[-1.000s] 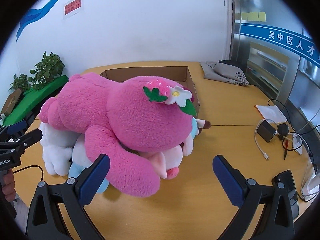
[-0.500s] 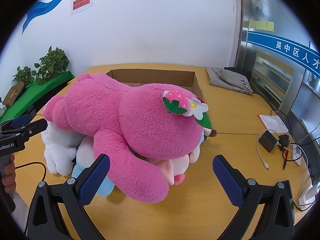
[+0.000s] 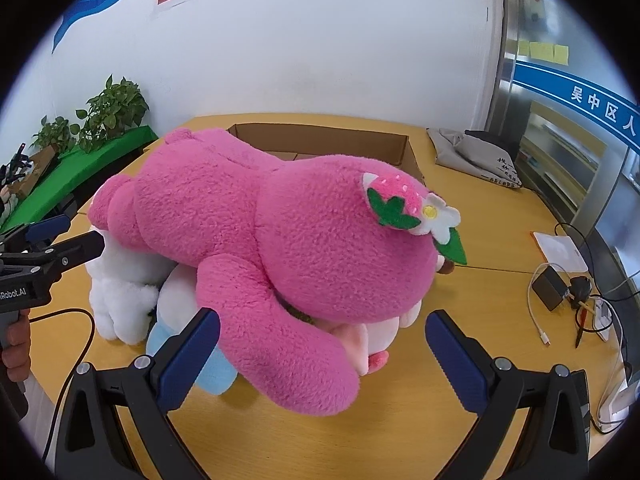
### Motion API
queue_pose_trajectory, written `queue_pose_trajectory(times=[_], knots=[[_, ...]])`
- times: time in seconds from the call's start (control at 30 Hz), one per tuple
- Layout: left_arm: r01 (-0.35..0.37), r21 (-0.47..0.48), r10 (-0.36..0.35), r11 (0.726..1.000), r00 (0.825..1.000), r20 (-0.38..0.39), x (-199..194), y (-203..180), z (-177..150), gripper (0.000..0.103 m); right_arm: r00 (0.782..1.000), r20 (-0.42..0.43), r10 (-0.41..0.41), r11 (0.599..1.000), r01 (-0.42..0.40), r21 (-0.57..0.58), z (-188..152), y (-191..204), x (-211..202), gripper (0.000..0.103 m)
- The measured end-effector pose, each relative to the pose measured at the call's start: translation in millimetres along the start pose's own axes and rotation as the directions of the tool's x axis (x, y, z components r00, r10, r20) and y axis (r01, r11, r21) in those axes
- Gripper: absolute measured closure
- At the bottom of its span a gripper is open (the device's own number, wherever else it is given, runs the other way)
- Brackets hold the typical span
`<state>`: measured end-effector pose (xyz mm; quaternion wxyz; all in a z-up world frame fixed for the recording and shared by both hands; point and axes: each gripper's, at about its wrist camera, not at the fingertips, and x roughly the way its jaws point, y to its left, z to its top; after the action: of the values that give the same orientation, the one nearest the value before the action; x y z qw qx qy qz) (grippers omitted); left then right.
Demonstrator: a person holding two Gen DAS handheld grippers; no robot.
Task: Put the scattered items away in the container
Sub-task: 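Move both grippers toward the pink plush bear lying on the pile, then close both grippers on the pink plush bear and lift it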
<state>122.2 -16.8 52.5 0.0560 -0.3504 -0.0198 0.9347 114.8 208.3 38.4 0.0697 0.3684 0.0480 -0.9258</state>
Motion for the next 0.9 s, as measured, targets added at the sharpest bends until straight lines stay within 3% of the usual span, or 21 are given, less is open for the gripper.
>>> queue_pose_trajectory(times=[0.13,0.57,0.9], knots=[[0.04,-0.012,-0.04,0.999,0.999,-0.034,8.0,-1.0,0.0,0.0,1.0,-0.017,-0.015,1.0,0.016,0.02,-0.7,-7.0,6.9,0.0],[0.042,0.0,-0.042,0.999,0.999,-0.029,13.7,-0.4,5.8,0.0,0.999,-0.033,0.019,1.0,-0.019,0.012,2.8,-9.7,15.5,0.0],[0.192,-0.019,-0.192,0.981,0.981,-0.025,18.2,3.1,40.5,0.0,0.996,0.042,0.081,0.994,-0.084,0.066,19.4,-29.8,-2.8,0.0]])
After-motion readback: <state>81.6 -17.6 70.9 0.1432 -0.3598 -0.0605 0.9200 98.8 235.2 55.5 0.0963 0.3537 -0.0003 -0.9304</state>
